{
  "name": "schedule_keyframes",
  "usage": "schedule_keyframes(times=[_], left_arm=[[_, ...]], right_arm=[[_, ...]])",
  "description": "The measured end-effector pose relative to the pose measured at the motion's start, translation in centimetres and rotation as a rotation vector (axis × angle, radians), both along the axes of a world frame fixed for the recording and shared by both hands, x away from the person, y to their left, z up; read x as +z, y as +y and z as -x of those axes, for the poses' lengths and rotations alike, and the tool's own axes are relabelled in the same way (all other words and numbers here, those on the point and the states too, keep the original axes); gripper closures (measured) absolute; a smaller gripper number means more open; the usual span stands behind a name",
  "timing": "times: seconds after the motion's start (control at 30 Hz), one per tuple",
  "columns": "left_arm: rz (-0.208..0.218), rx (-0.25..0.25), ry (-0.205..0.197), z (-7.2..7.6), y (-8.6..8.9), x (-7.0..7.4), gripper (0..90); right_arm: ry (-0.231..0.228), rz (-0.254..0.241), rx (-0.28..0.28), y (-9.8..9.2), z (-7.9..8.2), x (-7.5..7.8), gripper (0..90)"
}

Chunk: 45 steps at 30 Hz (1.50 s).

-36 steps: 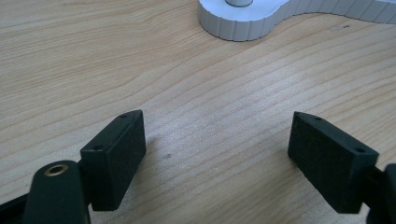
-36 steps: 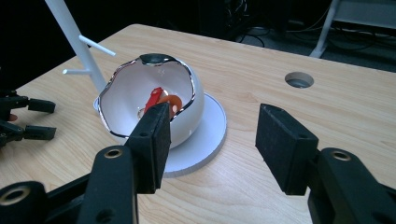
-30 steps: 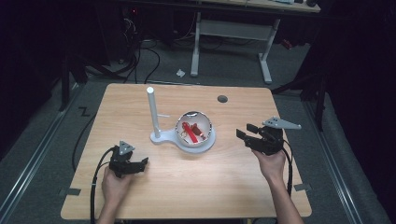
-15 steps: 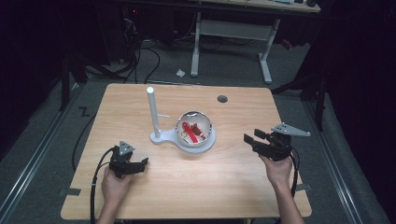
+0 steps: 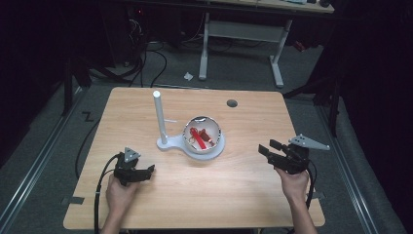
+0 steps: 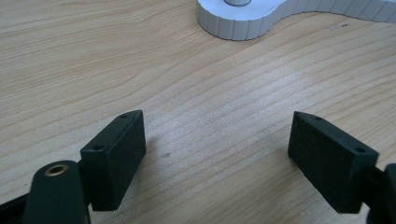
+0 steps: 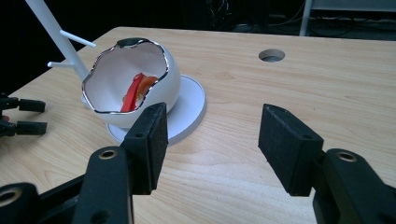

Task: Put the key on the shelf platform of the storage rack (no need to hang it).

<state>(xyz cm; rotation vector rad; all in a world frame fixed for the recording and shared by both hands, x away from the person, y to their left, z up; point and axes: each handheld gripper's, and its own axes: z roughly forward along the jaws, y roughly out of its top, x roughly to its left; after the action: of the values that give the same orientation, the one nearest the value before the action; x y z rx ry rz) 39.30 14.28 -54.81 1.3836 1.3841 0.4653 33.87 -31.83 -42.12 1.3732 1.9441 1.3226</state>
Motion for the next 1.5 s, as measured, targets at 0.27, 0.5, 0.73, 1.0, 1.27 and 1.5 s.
schedule_keyframes(times=[0.27, 0.5, 0.73, 1.0, 1.27, 1.5], left_arm=[[0.0, 0.0, 0.0, 0.0, 0.0, 0.0, 19.5], [-0.001, -0.001, 0.001, 0.0, 0.0, 0.0, 19.5], [0.0, 0.0, 0.0, 0.0, 0.0, 0.0, 19.5], [0.0, 0.0, 0.0, 0.0, 0.0, 0.0, 19.5], [0.0, 0.0, 0.0, 0.0, 0.0, 0.0, 19.5], [-0.001, 0.0, 0.0, 0.0, 0.0, 0.0, 19.5]], right_arm=[[0.003, -0.003, -0.005, -0.3, 0.6, -0.7, 42.2], [0.014, -0.011, -0.015, -0.3, 1.0, -1.8, 41.3], [0.031, -0.023, -0.026, -0.5, 1.1, -3.0, 41.3], [0.045, -0.025, -0.038, -0.5, 1.1, -3.8, 42.3], [0.085, -0.007, -0.039, 0.2, 0.9, -5.7, 42.5], [0.108, -0.023, -0.037, 0.8, 0.5, -7.2, 42.7]])
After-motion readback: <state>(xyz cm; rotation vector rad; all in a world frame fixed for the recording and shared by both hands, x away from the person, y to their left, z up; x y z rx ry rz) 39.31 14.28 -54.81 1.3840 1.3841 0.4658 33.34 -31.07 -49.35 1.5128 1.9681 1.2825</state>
